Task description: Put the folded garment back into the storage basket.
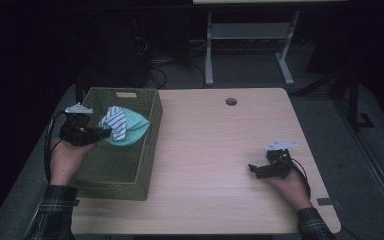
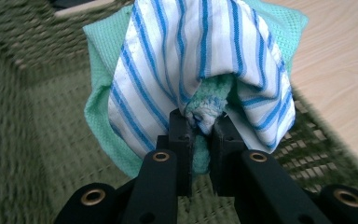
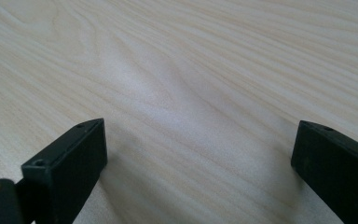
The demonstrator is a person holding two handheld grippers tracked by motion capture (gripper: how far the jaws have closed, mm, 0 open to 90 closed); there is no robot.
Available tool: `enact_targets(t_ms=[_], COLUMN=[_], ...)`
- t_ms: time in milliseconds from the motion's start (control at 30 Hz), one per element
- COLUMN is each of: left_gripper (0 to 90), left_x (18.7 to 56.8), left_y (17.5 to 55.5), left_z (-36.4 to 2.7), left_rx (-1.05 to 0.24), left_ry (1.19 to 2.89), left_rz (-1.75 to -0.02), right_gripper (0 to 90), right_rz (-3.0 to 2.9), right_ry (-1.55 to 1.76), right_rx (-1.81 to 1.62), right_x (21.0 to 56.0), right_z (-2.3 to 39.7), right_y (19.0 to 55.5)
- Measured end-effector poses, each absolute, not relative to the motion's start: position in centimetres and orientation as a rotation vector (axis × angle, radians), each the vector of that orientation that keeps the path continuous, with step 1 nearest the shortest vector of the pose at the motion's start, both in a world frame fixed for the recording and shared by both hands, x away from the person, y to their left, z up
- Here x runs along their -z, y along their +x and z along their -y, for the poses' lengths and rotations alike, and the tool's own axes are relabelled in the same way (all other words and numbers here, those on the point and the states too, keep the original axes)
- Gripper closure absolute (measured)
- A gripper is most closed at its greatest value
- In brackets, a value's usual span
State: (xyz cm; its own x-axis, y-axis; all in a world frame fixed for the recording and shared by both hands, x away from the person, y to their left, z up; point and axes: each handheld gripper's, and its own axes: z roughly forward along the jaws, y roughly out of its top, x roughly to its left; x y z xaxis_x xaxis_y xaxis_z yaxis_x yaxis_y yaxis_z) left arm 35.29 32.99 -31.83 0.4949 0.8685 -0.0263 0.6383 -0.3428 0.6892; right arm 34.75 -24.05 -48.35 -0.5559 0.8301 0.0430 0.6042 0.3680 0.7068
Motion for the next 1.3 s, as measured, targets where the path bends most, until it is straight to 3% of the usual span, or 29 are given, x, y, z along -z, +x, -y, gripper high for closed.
enact_targets(t_ms=[400, 1033, 1167, 1300], left_gripper=[80.6, 78.9, 72.1, 56.4], left_x=[35.8, 39.7, 39.9, 40.1], left_y=[36.0, 37.4, 37.6, 37.8], left_z=[-34.8, -34.4, -34.2, -34.3], left_rx=[-0.488, -0.386, -0.383, -0.377], left_ry=[2.08, 2.152, 2.169, 2.185], left_rz=[-1.371, -1.453, -1.456, -1.471], right_gripper=[2.9, 3.0, 3.0, 3.0], right_rz=[-2.315, -2.312, -2.312, -2.312], right_ry=[1.261, 1.256, 1.257, 1.251], right_rx=[-0.989, -0.988, -0.988, -0.986], right_x=[48.3, 48.4, 48.4, 48.4], right_z=[24.1, 24.1, 24.1, 24.1], right_y=[34.7, 34.7, 34.7, 34.6])
